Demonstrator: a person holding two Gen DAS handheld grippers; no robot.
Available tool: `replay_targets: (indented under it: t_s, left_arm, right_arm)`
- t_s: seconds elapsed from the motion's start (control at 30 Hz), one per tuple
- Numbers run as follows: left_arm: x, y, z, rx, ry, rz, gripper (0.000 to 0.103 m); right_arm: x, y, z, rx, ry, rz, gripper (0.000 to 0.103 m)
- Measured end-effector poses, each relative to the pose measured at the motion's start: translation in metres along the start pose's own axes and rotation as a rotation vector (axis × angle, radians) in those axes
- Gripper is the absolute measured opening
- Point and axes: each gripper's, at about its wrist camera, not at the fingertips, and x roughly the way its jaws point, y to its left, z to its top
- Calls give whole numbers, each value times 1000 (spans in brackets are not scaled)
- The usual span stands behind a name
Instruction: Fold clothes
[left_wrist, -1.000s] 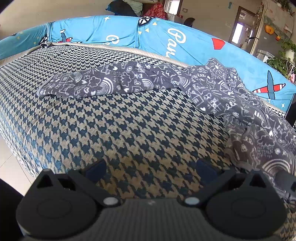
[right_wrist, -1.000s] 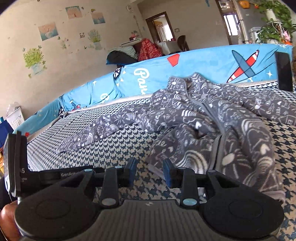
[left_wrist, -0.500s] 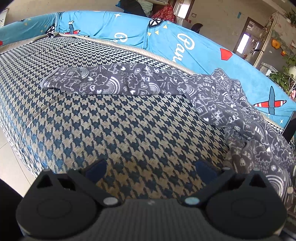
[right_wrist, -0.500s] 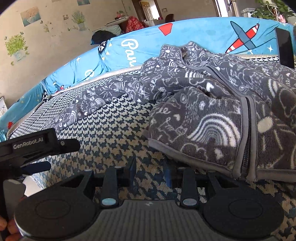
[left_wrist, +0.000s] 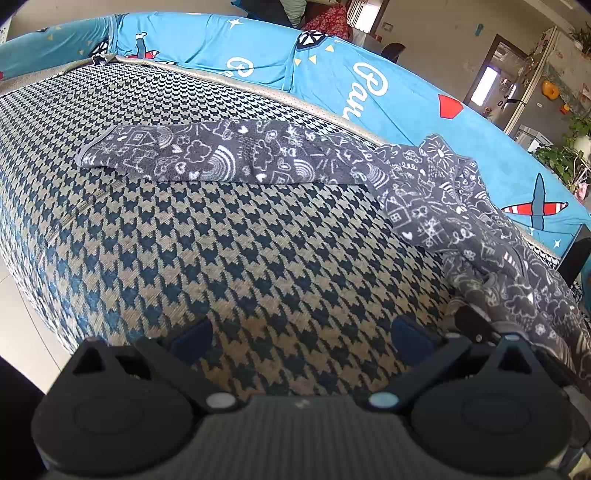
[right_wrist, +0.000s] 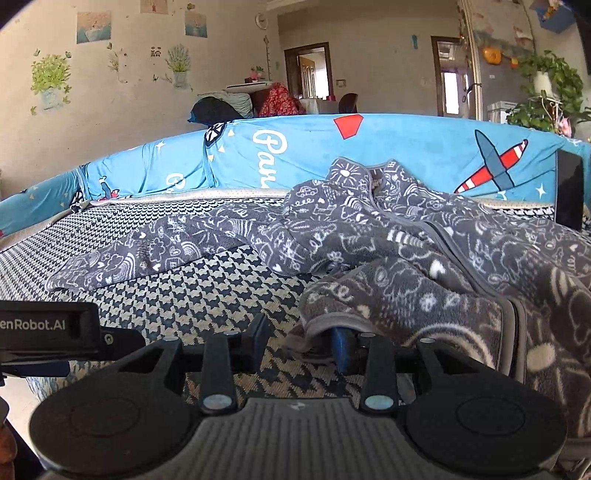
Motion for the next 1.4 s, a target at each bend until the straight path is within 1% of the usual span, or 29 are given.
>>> replay_targets:
  t_s: [0.17, 0.23, 0.43, 0.5, 0.53, 0.6, 0.67, 0.77, 0.83, 0.97, 1.07, 1.13, 1.2, 1.23, 1.33, 1.4]
  left_arm:
    - [2, -2, 1, -3, 8, -4, 103]
    - [2, -2, 1, -4, 9, -2, 103]
    - [3, -2, 1, 10, 5, 13, 103]
    - [3, -2, 1, 13, 3, 20, 103]
    - [3, -2, 1, 15, -1, 25, 103]
    - [3, -1, 1, 19, -8, 34, 103]
    - [2, -1, 1, 23, -19, 45, 103]
    - [-1, 2, 4, 19, -42, 59, 103]
    - [-4, 3, 7, 14, -64, 70, 103]
    - [-15, 8, 16, 6, -140, 113, 103]
    - [-27, 11, 21, 2, -209, 157, 103]
    - [-35, 15, 21, -8, -263, 203, 103]
    - [-40, 19, 20, -20, -290, 224, 103]
    - [-42, 21, 21, -25, -296, 230, 103]
    - [-42, 21, 19, -7, -286, 242, 103]
    - [-43, 19, 18, 8, -292, 247, 103]
  right_arm:
    - [17, 8, 1, -53, 0, -30, 36]
    - [26, 10, 0, -72, 15, -41, 35]
    - [46, 11, -7, -118, 30, -106, 34]
    - [48, 10, -7, -120, 30, -112, 27]
    - [48, 10, -6, -117, 31, -109, 25]
    - [44, 9, -2, -109, 29, -103, 16]
    - [37, 4, 4, -69, 20, -81, 11]
    - [22, -5, 16, 4, 14, 14, 9]
    - [5, -2, 20, -19, 2, 92, 9]
    - [-33, 5, 23, -81, -18, 257, 9]
    - [-62, 10, 25, -127, -33, 380, 9]
    - [-74, 12, 17, -120, -8, 446, 9]
    - [-81, 15, 8, -98, 20, 483, 9]
    - [-83, 19, 3, -113, 33, 489, 9]
    - [-79, 35, -11, -162, 40, 466, 11]
    - [-73, 39, -17, -126, 70, 495, 13]
